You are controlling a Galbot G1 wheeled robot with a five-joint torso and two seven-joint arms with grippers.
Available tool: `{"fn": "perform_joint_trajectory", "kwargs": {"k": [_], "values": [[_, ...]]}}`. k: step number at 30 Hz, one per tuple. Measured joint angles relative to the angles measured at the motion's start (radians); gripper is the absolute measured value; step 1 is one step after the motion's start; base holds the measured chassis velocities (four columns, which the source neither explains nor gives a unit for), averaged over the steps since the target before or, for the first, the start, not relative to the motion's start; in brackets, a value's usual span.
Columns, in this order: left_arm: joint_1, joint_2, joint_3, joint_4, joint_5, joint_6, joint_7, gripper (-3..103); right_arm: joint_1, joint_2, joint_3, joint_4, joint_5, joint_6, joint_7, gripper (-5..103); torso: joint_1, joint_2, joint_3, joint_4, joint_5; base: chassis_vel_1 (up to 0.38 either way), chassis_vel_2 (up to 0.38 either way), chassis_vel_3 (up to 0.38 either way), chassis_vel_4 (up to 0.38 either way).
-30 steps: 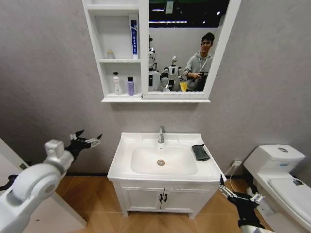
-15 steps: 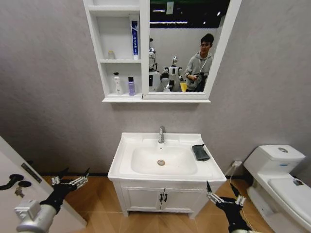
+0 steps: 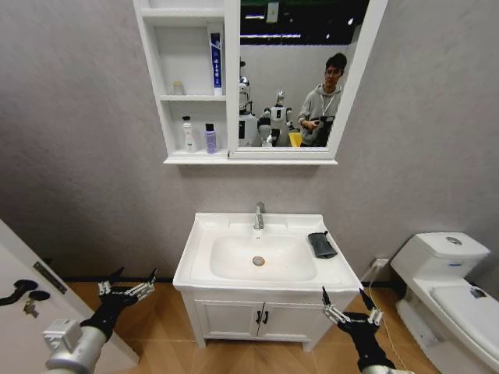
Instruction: Move facial cleanser and shampoo from washbasin to cabinet, then wipe washbasin with towel.
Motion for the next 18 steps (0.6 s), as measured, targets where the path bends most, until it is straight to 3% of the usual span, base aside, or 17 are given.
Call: {"fn": "perform_joint_trajectory", "kwargs": {"k": [8,18], "values": [[-0.002,0.002,0.001,0.001,-0.002,0.001,-0.002,100,0.017,-0.018,0.044,-0.022,0.068,-0.004,0.039,100,0.0,0.0,0.0,0.0,0.0,0.0,0.0,0.0,0.0],[-0.003,0.003,0.001,0.002,-0.004,0.002,-0.002,100,0.026,-0.013,0.017,-0.016,0.074,-0.01,0.026,100,0.0,0.0,0.0,0.0,0.0,0.0,0.0,0.0,0.0]]}}
